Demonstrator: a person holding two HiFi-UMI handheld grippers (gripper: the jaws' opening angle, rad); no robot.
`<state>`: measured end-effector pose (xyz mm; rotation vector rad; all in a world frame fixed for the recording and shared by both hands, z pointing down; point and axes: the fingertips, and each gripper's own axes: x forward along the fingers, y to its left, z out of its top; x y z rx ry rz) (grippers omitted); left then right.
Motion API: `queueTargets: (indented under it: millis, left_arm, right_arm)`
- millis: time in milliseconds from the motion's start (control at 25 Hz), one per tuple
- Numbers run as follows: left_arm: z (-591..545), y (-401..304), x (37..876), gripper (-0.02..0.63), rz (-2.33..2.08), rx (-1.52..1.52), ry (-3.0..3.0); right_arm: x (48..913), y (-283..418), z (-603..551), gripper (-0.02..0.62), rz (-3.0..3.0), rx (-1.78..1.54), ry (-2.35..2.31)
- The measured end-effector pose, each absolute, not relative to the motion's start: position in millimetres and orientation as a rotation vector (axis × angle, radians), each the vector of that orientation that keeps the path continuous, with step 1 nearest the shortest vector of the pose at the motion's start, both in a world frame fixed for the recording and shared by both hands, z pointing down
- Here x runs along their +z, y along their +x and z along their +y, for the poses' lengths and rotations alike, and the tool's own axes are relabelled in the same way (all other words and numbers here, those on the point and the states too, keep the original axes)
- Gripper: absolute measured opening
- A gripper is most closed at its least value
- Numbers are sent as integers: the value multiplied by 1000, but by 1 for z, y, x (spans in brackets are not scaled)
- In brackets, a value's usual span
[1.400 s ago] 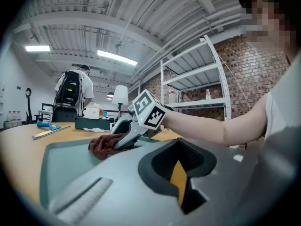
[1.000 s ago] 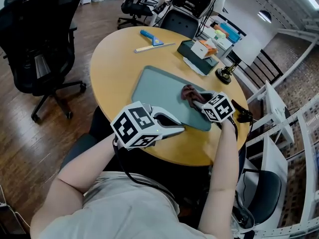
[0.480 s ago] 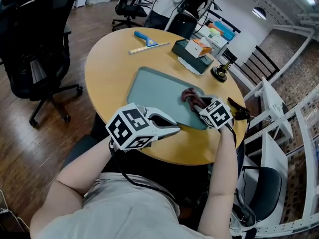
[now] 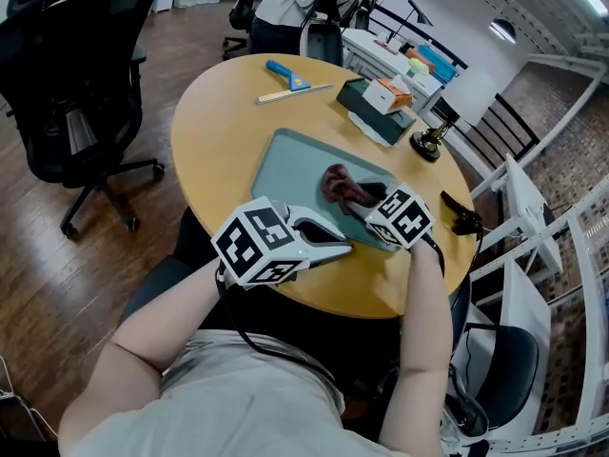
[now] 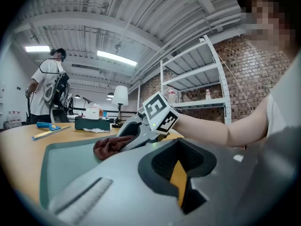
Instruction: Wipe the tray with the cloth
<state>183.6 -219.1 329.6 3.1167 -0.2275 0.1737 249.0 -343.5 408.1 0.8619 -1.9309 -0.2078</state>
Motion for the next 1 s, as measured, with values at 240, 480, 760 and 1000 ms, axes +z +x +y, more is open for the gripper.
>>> queueTargets:
  millis: [240, 480, 760, 1000]
  left_arm:
    - [-219, 185, 329, 322, -230, 172, 3123]
    - [-216, 184, 328, 322, -229, 161, 3134]
    - [-216, 184, 328, 322, -232, 163, 3137]
    - [-214, 184, 326, 322, -233, 153, 3147]
  right_arm:
    - [408, 205, -354, 132, -2002, -252, 756]
    - [407, 165, -360, 132, -2060, -294, 611]
    - [407, 119, -356, 135, -2139, -307, 457]
    - [406, 101, -344, 135, -2195, -287, 359]
